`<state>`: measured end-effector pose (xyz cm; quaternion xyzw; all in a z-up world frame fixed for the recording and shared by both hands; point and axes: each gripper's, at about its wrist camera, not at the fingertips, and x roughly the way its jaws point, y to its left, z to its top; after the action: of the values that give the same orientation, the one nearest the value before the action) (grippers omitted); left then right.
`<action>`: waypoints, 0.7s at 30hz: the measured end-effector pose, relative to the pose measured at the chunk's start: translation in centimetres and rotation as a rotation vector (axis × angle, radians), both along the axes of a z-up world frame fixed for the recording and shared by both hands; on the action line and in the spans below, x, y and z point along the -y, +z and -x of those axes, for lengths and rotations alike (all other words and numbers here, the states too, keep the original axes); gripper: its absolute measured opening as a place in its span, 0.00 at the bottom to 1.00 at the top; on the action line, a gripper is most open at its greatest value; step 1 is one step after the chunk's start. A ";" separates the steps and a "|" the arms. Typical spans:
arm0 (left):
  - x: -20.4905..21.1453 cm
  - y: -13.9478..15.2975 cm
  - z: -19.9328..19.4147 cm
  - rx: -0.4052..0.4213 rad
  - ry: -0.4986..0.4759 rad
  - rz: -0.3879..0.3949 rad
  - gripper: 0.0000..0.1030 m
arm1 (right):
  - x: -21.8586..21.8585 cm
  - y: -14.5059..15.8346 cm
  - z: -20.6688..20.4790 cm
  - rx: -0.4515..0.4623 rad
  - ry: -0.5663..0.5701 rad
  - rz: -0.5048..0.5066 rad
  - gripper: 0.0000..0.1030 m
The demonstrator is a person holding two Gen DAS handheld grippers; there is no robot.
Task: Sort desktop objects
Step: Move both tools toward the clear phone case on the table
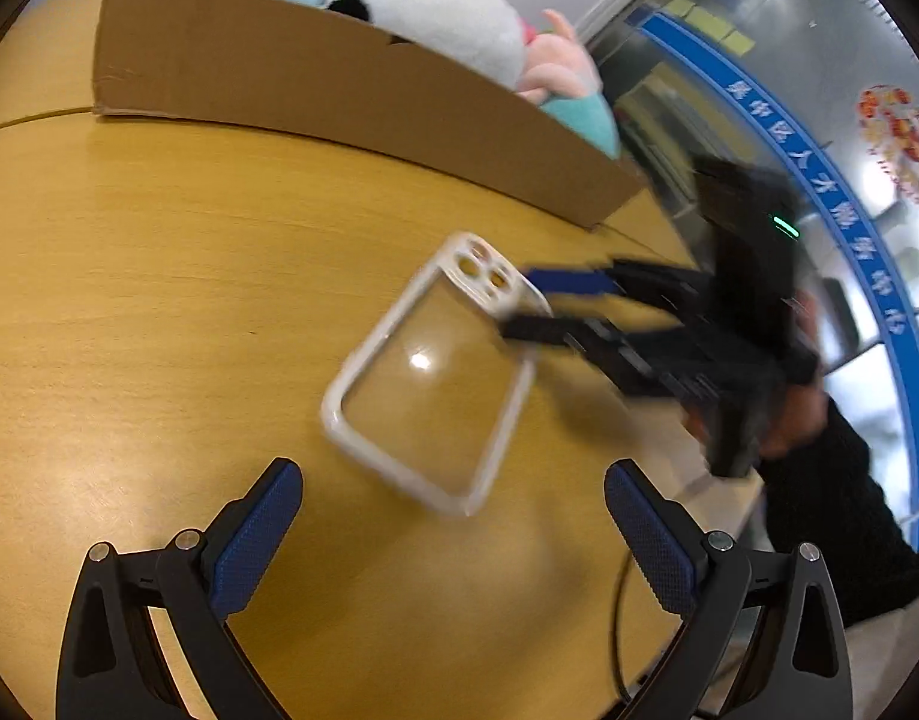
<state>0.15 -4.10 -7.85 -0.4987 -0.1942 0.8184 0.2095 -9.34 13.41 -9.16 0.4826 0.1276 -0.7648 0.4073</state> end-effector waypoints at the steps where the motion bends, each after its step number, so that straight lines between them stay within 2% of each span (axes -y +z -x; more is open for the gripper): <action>1: 0.0 0.0 0.1 -0.001 0.003 0.010 0.98 | -0.1 0.2 -0.4 -0.006 0.024 0.000 0.56; 7: 0.3 0.8 -0.5 -0.044 -0.077 0.094 0.98 | -0.9 1.7 -2.3 -0.067 0.177 -0.017 0.56; 9: 0.6 1.4 -0.7 -0.082 -0.127 0.128 0.98 | -1.1 2.1 -2.9 -0.087 0.228 -0.023 0.56; 14: -0.7 3.1 -1.4 -0.168 -0.343 0.198 0.98 | -1.8 3.4 -4.5 -0.137 0.356 -0.038 0.64; 17: -2.3 2.7 -0.3 -0.176 -0.432 0.196 0.98 | -1.6 3.7 -4.6 -0.170 0.441 -0.061 0.67; 20: -2.8 1.4 1.2 -0.147 -0.444 0.221 0.98 | 0.3 3.3 -2.7 -0.186 0.544 -0.077 0.67; 21: -2.9 0.9 1.6 -0.138 -0.445 0.240 0.95 | 0.6 3.1 -2.4 -0.175 0.577 -0.073 0.68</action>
<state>-1.41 -1.15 -6.99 -0.4935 0.0336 0.8014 0.3363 -6.93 12.79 -6.05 0.3731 0.3213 -0.6512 0.5775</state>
